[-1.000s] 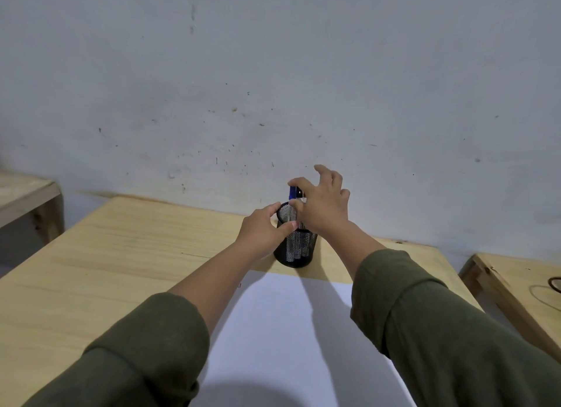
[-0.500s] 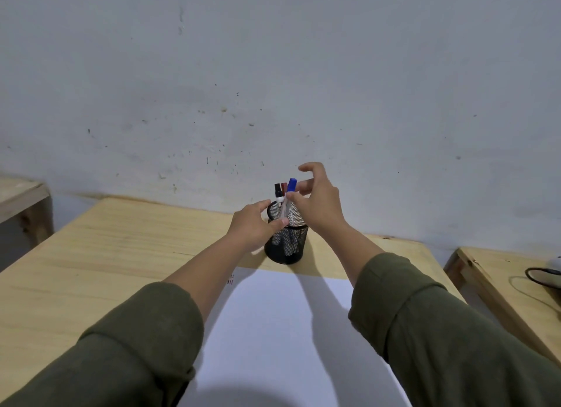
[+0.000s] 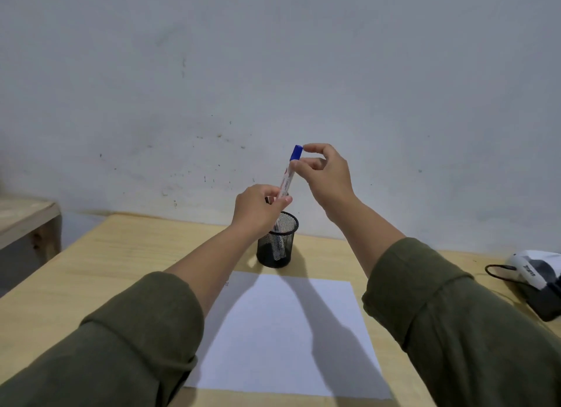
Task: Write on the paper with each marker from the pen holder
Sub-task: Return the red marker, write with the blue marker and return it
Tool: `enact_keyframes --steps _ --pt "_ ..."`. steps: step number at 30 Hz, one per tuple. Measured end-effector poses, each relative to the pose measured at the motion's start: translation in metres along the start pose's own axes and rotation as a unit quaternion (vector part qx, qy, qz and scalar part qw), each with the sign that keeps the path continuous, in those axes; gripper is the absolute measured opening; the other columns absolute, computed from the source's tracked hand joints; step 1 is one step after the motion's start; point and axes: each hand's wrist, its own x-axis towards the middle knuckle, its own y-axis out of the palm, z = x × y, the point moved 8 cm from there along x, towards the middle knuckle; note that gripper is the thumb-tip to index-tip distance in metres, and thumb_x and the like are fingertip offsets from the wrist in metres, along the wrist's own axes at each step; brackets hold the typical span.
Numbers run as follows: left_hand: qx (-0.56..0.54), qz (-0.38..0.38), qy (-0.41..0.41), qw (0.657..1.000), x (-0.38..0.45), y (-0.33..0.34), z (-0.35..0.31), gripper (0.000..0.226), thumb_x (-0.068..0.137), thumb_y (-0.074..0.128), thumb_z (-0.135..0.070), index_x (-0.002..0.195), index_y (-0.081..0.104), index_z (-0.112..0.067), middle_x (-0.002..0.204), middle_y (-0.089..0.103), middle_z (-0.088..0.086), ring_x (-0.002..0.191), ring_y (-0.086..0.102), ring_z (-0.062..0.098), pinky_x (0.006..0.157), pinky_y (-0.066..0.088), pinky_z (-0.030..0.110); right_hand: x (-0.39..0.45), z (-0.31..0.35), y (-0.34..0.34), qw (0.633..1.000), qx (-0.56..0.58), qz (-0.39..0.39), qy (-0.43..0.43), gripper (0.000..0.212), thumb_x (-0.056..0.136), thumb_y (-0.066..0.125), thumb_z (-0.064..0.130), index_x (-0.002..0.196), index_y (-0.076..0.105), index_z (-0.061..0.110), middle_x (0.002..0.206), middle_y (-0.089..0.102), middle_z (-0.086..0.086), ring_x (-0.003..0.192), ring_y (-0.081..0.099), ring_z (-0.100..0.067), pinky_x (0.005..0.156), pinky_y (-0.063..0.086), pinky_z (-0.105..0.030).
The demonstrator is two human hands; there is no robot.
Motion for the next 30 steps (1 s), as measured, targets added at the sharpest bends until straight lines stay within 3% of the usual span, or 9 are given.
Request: enact_keyframes --steps 4,6,11,17,20,23,25,28,30 --pt "-0.031 0.007 -0.004 0.999 -0.02 -0.007 -0.016 0.027 0.086 0.061 -0.033 0.105 0.069 -0.016 0.117 0.066 0.005 0.099 0.051 0.011 0.082 0.034 0.019 -0.025 0.003 -0.002 0.999 -0.019 0.028 -0.002 0.003 0.081 0.069 0.017 0.084 0.069 0.018 0.08 0.069 0.003 0.077 0.062 -0.007 0.072 0.044 -0.02" --pt "-0.027 0.013 0.002 1.0 -0.029 -0.012 -0.022 0.026 0.085 0.061 -0.033 0.104 0.069 -0.017 0.116 0.066 0.003 0.096 0.05 0.008 0.083 0.034 0.019 -0.037 0.004 -0.004 0.999 -0.019 0.034 -0.009 0.008 0.083 0.067 0.014 0.076 0.068 0.019 0.076 0.067 0.005 0.072 0.06 -0.005 0.069 0.043 -0.016" --pt "0.012 0.026 0.019 0.999 -0.047 -0.026 -0.031 0.021 0.084 0.062 -0.035 0.094 0.072 -0.02 0.102 0.068 0.004 0.091 0.05 0.012 0.078 0.036 0.023 -0.06 0.016 -0.007 0.997 0.007 0.067 -0.022 0.008 0.084 0.067 0.014 0.078 0.065 0.018 0.072 0.066 0.006 0.059 0.059 0.009 0.059 0.043 -0.005" --pt "0.037 0.042 0.039 0.998 -0.063 -0.032 -0.038 0.025 0.083 0.062 -0.037 0.093 0.073 -0.016 0.103 0.068 0.007 0.092 0.052 0.014 0.078 0.04 0.026 -0.074 0.026 -0.007 0.996 0.021 0.084 -0.018 0.01 0.078 0.074 0.016 0.076 0.065 0.018 0.077 0.071 -0.002 0.072 0.066 -0.009 0.072 0.049 -0.017" --pt "0.031 0.067 0.035 0.997 -0.066 -0.03 -0.037 0.025 0.078 0.068 -0.039 0.093 0.072 -0.02 0.107 0.067 0.004 0.095 0.051 0.011 0.078 0.035 0.023 -0.079 0.027 -0.012 0.997 0.017 0.08 -0.016 0.012 0.078 0.073 0.016 0.074 0.063 0.019 0.075 0.069 -0.002 0.07 0.064 -0.009 0.071 0.047 -0.017" --pt "0.035 0.116 0.015 0.992 -0.065 -0.029 -0.03 0.038 0.072 0.073 -0.044 0.103 0.07 -0.023 0.109 0.063 -0.004 0.104 0.054 0.009 0.083 0.039 0.024 -0.084 0.027 -0.018 0.997 0.008 0.078 -0.01 0.012 0.08 0.072 0.018 0.077 0.061 0.02 0.071 0.066 0.0 0.06 0.059 0.0 0.06 0.042 -0.01" --pt "0.008 0.121 0.021 0.992 -0.06 -0.034 -0.028 0.042 0.076 0.069 -0.043 0.113 0.065 -0.024 0.118 0.065 -0.003 0.113 0.056 0.011 0.092 0.042 0.026 -0.088 0.023 -0.022 0.995 0.002 0.095 0.009 0.013 0.081 0.071 0.019 0.081 0.058 0.021 0.075 0.066 -0.004 0.064 0.058 -0.005 0.06 0.04 -0.017" --pt "-0.072 0.121 0.028 0.99 -0.057 -0.042 -0.032 0.041 0.09 0.055 -0.034 0.131 0.05 -0.028 0.129 0.058 0.002 0.116 0.053 0.012 0.09 0.041 0.029 -0.093 0.014 -0.017 0.983 0.022 0.174 0.053 0.019 0.081 0.069 0.017 0.089 0.053 0.024 0.087 0.072 -0.005 0.074 0.06 -0.016 0.062 0.036 -0.026" --pt "-0.119 0.167 0.023 0.978 -0.059 -0.037 -0.035 0.042 0.094 0.047 -0.03 0.135 0.041 -0.037 0.129 0.056 0.0 0.116 0.053 0.014 0.085 0.043 0.03 -0.098 0.008 -0.01 0.967 0.05 0.235 0.079 0.022 0.083 0.068 0.015 0.094 0.054 0.027 0.082 0.07 0.001 0.069 0.058 -0.013 0.062 0.035 -0.026"
